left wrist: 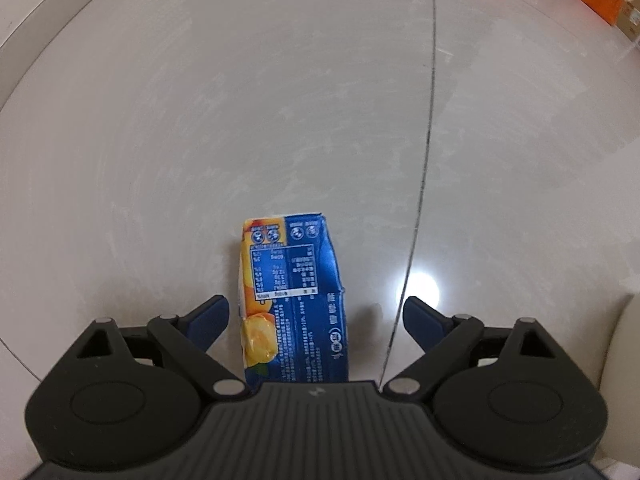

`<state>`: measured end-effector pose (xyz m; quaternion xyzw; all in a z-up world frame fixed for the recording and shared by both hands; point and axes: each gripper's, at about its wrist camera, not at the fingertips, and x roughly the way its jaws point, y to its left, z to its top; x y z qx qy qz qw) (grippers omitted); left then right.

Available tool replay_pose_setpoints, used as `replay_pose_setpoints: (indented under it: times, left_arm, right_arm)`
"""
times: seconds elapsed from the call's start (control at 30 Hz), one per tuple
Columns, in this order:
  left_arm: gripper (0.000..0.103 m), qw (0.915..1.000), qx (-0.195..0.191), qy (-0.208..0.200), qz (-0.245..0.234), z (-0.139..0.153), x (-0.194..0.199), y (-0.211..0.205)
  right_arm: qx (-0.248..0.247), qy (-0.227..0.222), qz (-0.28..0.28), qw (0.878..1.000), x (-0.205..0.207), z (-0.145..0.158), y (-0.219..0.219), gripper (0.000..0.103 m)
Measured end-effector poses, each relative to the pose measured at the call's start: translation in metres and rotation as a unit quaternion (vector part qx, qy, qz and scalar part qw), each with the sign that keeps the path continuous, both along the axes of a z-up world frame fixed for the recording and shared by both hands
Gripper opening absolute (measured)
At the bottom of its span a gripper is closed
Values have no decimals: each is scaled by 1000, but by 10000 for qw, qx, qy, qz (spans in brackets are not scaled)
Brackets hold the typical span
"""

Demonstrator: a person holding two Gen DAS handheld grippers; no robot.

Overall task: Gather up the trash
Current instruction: 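Move the left gripper to the blue juice box and grasp it, then carry the juice box into the wastebasket and open the left gripper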

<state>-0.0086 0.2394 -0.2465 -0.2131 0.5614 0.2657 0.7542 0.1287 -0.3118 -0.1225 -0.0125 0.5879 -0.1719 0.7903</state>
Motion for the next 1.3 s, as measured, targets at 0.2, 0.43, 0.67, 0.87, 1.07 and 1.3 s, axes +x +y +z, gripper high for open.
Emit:
replay_pose_setpoints:
  times: [0.2,0.43,0.67,0.87,1.07,1.3]
  left_arm:
    - [73,9999,-30,7,102,-6,-7,7]
    - [56,9999,-34,13,96,-9,-14,8]
    - [56,10000,-40,-20,23,-7,-18,10]
    - [56,9993,-24,-13,-374,6,-14,10]
    - [56,9949,-9,34,-1004,30,-8,1]
    - [56,9813,-68,52,-1920,68,-4,-22]
  right_arm:
    - [-3,8,-13,10000,1,-1,0,19]
    - [-3,7,-14,10000,1,-1,0,19]
    - [-9,8,-13,10000,1,0,-1,19]
    - [-11,9,-17,10000,1,-1,0,19]
    - [-19,10,-10,10000,1,-1,1,19]
    - [-23,5,2,10000,1,-1,1,19]
